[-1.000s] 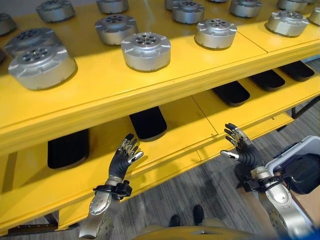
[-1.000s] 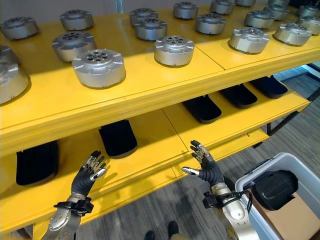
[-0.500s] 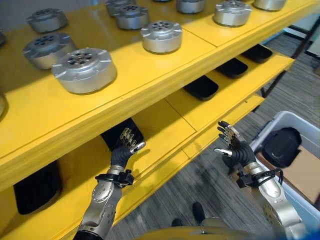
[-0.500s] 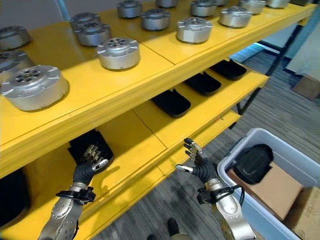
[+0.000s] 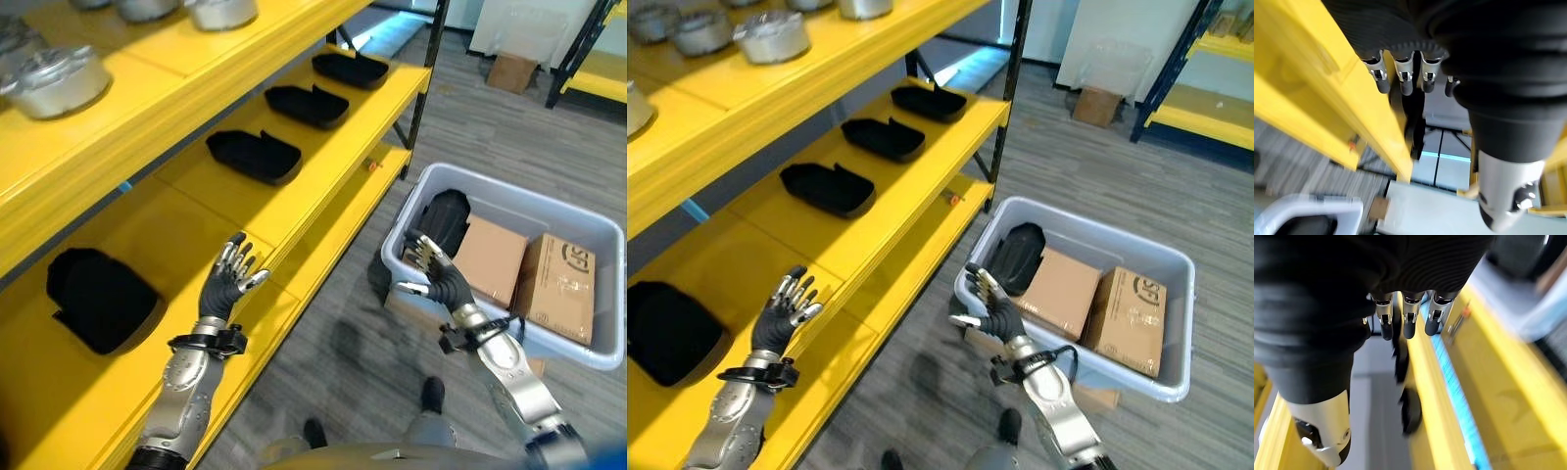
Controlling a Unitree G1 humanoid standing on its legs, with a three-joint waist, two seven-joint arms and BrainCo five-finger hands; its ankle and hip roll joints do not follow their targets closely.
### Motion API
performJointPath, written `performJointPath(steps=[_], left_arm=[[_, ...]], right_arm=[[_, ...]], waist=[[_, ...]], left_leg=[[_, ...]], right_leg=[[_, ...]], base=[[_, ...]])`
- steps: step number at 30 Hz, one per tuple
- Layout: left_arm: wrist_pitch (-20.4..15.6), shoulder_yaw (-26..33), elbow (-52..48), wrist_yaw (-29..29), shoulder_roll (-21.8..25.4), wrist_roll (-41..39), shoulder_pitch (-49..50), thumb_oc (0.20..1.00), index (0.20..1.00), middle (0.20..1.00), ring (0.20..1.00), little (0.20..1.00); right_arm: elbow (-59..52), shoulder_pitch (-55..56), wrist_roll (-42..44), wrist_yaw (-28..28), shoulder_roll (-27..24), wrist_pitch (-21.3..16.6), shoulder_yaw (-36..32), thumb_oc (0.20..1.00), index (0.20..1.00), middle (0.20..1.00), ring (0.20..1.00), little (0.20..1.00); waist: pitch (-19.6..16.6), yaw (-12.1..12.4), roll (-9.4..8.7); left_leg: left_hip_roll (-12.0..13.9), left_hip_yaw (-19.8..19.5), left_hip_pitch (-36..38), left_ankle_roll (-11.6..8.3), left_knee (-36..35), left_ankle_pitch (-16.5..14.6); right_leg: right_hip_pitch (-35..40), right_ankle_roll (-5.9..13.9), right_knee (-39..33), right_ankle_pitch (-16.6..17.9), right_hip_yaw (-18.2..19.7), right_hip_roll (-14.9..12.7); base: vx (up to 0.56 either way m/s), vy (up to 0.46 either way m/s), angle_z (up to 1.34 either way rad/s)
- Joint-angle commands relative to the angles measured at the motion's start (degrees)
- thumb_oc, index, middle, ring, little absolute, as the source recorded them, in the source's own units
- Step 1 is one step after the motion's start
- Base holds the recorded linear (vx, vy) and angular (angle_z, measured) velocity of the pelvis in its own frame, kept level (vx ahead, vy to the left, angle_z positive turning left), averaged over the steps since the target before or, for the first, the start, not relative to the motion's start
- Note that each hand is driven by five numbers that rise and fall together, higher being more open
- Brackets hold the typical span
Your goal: Move parts from the plastic box to the shelf.
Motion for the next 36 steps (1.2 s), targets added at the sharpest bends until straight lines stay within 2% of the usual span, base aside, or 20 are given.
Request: performJointPath(steps=[1, 2, 7, 10, 11, 12, 13, 14, 15, 17, 18, 19, 21, 22, 23, 24, 25, 26, 30, 36], left_arm=[[-3.07, 0.53, -0.97, -0.09, 2.62, -0.31, -3.22, 1.000, 1.000, 1.000, 1.000, 1.000], [-2.98, 0.16, -0.20, -0.14, 2.44, -0.62, -3.80, 1.000, 1.000, 1.000, 1.000, 1.000], [-2.93, -0.47, 0.79, -0.15, 2.08, -0.67, -4.83, 1.000, 1.000, 1.000, 1.000, 1.000], [-3.01, -0.72, 0.71, -0.15, 2.13, -0.53, -4.62, 1.000, 1.000, 1.000, 1.000, 1.000], [-3.01, -0.19, 0.17, -0.13, 2.01, -0.32, -3.94, 1.000, 1.000, 1.000, 1.000, 1.000], [-3.01, -0.19, 0.17, -0.13, 2.01, -0.32, -3.94, 1.000, 1.000, 1.000, 1.000, 1.000], [-2.92, 0.08, -0.34, -0.39, 1.89, -0.57, -2.98, 1.000, 1.000, 1.000, 1.000, 1.000], [-2.96, 0.24, -1.05, -0.60, 2.03, -0.67, -2.08, 1.000, 1.000, 1.000, 1.000, 1.000], [-2.98, 0.37, -1.45, -0.59, 1.84, -0.90, -1.73, 1.000, 1.000, 1.000, 1.000, 1.000], [-2.85, 0.44, -1.73, -0.68, 1.64, -1.15, -1.47, 1.000, 1.000, 1.000, 1.000, 1.000], [-3.02, 0.74, -1.91, -0.65, 1.73, -1.33, -0.77, 1.000, 1.000, 1.000, 1.000, 1.000], [-3.02, 0.74, -1.93, -0.66, 1.74, -1.34, -0.72, 1.000, 1.000, 1.000, 1.000, 1.000], [-3.46, 1.12, -1.94, -0.29, 1.84, -1.26, -0.61, 1.000, 1.000, 1.000, 1.000, 1.000], [-3.48, 1.10, -1.91, -0.29, 1.80, -1.25, -0.61, 1.000, 1.000, 1.000, 1.000, 1.000], [-4.06, 1.48, -1.82, -0.03, 1.75, -1.34, -0.31, 1.000, 1.000, 1.000, 1.000, 1.000], [-4.44, 1.85, -2.03, 0.38, 1.79, -1.03, -0.40, 1.000, 1.000, 1.000, 1.000, 1.000], [-4.77, 2.47, -2.03, -0.05, 1.33, -1.35, 0.10, 1.000, 1.000, 1.000, 1.000, 1.000], [-4.94, 2.80, -2.32, -0.67, 1.22, -1.55, 0.12, 1.000, 1.000, 1.000, 1.000, 1.000], [-5.22, 2.98, -2.49, -0.69, 2.52, -1.04, 0.40, 1.000, 1.000, 1.000, 1.000, 1.000], [-5.49, 3.27, -2.19, 1.54, 4.69, 0.80, -1.15, 1.000, 1.000, 1.000, 1.000, 1.000]], right_arm=[[-3.65, -2.76, 0.86, 0.03, 0.41, -3.39, -0.86, 1.000, 1.000, 1.000, 1.000, 1.000], [-3.44, -2.83, 1.36, -0.05, 0.00, -3.54, -1.07, 1.000, 1.000, 1.000, 1.000, 1.000], [-3.40, -1.93, 1.81, -1.17, -0.59, -4.10, -2.94, 1.000, 1.000, 1.000, 1.000, 1.000], [-4.30, -0.62, 1.91, -1.30, -1.74, -4.77, -4.27, 1.000, 1.000, 1.000, 1.000, 1.000], [-4.44, -0.45, 2.19, -0.96, -1.93, -4.93, -4.29, 1.000, 1.000, 1.000, 1.000, 1.000], [-4.44, -0.45, 2.19, -0.96, -1.93, -4.93, -4.29, 1.000, 1.000, 1.000, 1.000, 1.000], [-4.49, -0.41, 2.53, -1.09, -2.25, -5.19, -4.32, 1.000, 1.000, 1.000, 1.000, 1.000], [-5.11, -0.80, 2.65, -0.99, -2.92, -5.40, -4.36, 1.000, 1.000, 1.000, 1.000, 1.000], [-5.35, -1.20, 2.46, -1.07, -3.16, -5.38, -4.22, 1.000, 1.000, 1.000, 1.000, 1.000], [-5.12, -1.80, 1.80, -1.61, -3.32, -5.43, -4.19, 1.000, 1.000, 1.000, 1.000, 1.000], [-5.13, -2.40, 1.60, -1.93, -3.37, -5.73, -4.18, 1.000, 1.000, 1.000, 1.000, 1.000], [-5.13, -2.38, 1.60, -1.94, -3.37, -5.73, -4.16, 1.000, 1.000, 1.000, 1.000, 1.000], [-4.81, -2.63, 1.54, -2.15, -3.55, -6.06, -4.02, 1.000, 1.000, 1.000, 1.000, 1.000], [-4.78, -2.63, 1.54, -2.16, -3.59, -6.07, -3.99, 1.000, 1.000, 1.000, 1.000, 1.000], [-4.31, -2.62, 1.40, -2.23, -3.92, -6.26, -3.91, 1.000, 1.000, 1.000, 1.000, 1.000], [-4.05, -2.63, 0.89, -2.53, -4.09, -6.44, -3.87, 1.000, 1.000, 1.000, 1.000, 1.000], [-3.53, -2.07, 0.98, -2.03, -3.76, -6.25, -3.83, 1.000, 1.000, 1.000, 1.000, 1.000], [-3.32, -0.93, 0.39, -1.77, -3.32, -6.24, -4.38, 1.000, 1.000, 1.000, 1.000, 1.000], [-4.32, 1.89, 1.48, -1.12, -2.51, -5.61, -5.69, 1.000, 1.000, 1.000, 1.000, 1.000], [-3.75, 0.48, 1.65, -1.22, -1.12, -4.35, -3.55, 1.000, 1.000, 1.000, 1.000, 1.000]], waist=[[-2.65, -0.51, -1.65], [-2.82, -1.16, -1.60], [-2.88, -2.76, -0.88], [-2.19, -3.73, -0.06], [-1.56, -3.55, 0.00], [-1.56, -3.55, 0.00], [-0.42, -2.83, -0.89], [1.54, -1.41, -2.05], [2.06, -1.25, -2.19], [2.77, -0.37, -2.57], [3.15, 0.25, -2.37], [3.34, 0.52, -2.48], [3.78, 1.21, -1.56], [3.85, 1.39, -1.60], [4.38, 2.11, -0.44], [4.55, 2.55, 0.18], [4.30, 2.00, 1.14], [3.68, 1.53, 2.04], [3.81, 0.58, 1.25], [3.97, 0.48, -1.15]], left_leg=[[-1.83, -5.01, -0.04, 1.28, 0.38, -1.34], [-0.19, -4.68, -0.26, 0.40, 1.27, -1.26], [3.50, -3.85, -0.60, -2.08, 3.21, 0.17], [6.39, -3.95, -1.50, -3.79, 8.42, 3.88], [8.10, -5.17, -3.68, -4.37, 15.16, 7.16], [8.10, -5.17, -3.68, -4.37, 15.16, 7.16], [8.01, -7.37, -8.73, -3.84, 26.22, 10.32], [5.19, -10.15, -13.28, -3.23, 34.81, 11.71], [4.79, -10.79, -14.84, -2.86, 35.68, 11.29], [4.95, -11.88, -18.79, -2.15, 32.92, 10.38], [6.38, -13.59, -19.76, -2.13, 26.44, 9.87], [6.40, -13.23, -19.11, -2.15, 25.97, 9.94], [9.41, -15.47, -20.07, -3.13, 14.58, 12.50], [9.51, -15.13, -19.24, -3.25, 13.46, 12.94], [11.61, -17.26, -18.73, -5.32, 6.42, 16.24], [12.22, -18.97, -18.14, -6.41, 4.11, 17.73], [12.34, -18.46, -16.12, -6.70, 3.17, 15.51], [13.01, -14.45, -14.00, -7.54, 1.27, 15.24], [10.13, -11.03, -11.98, -6.53, 0.90, 11.61], [6.62, -7.41, -12.17, -4.58, 0.41, 8.54]], right_leg=[[-2.74, 2.75, 6.46, 0.99, 0.32, -2.69], [-2.33, 2.05, 6.57, -0.35, 0.07, -1.62], [-2.08, 0.44, 7.25, -3.31, -0.01, 0.92], [-1.96, -1.81, 8.28, -5.81, 0.32, 3.58], [-1.14, -3.53, 7.67, -6.96, 1.26, 5.82], [-1.14, -3.53, 7.67, -6.96, 1.26, 5.82], [0.18, -5.44, 6.63, -8.04, 2.19, 7.11], [1.27, -6.59, 5.99, -8.47, 3.05, 7.24], [1.35, -6.49, 5.72, -8.77, 3.30, 7.34], [1.98, -5.82, 5.11, -8.92, 4.37, 6.85], [2.44, -4.80, 4.70, -9.04, 5.89, 6.74], [2.68, -4.80, 4.68, -9.09, 6.19, 6.71], [2.71, -3.49, 4.90, -9.82, 7.85, 6.57], [2.78, -3.54, 5.06, -10.02, 8.05, 6.60], [2.68, -2.51, 5.28, -10.64, 9.85, 5.99], [2.61, -1.77, 5.22, -10.87, 10.89, 5.80], [2.07, -1.18, 4.80, -10.65, 12.11, 5.68], [2.51, -0.74, 4.07, -9.74, 12.64, 5.27], [4.09, 0.92, 2.88, -8.17, 13.05, 1.54], [0.90, 3.90, 1.35, -4.70, 14.50, -2.79]], base=[[0.11, -0.244, -0.32], [0.08, -0.183, -0.34], [0.11, -0.177, -0.02], [0.13, -0.234, 0.01], [0.09, -0.196, -0.11], [0.10, -0.305, -0.21], [0.07, -0.280, -0.27], [0.09, -0.293, -0.54], [0.08, -0.136, -0.67], [0.14, 0.058, -0.56], [0.16, 0.114, -0.23], [0.18, 0.175, -0.32], [0.12, 0.177, -0.76], [0.14, 0.255, -0.73], [0.13, 0.247, -0.61], [0.13, 0.369, -0.79], [0.17, 0.375, -1.38], [0.20, 0.356, -1.41], [0.16, 0.272, -0.48], [0.01, 0.187, -0.08]])
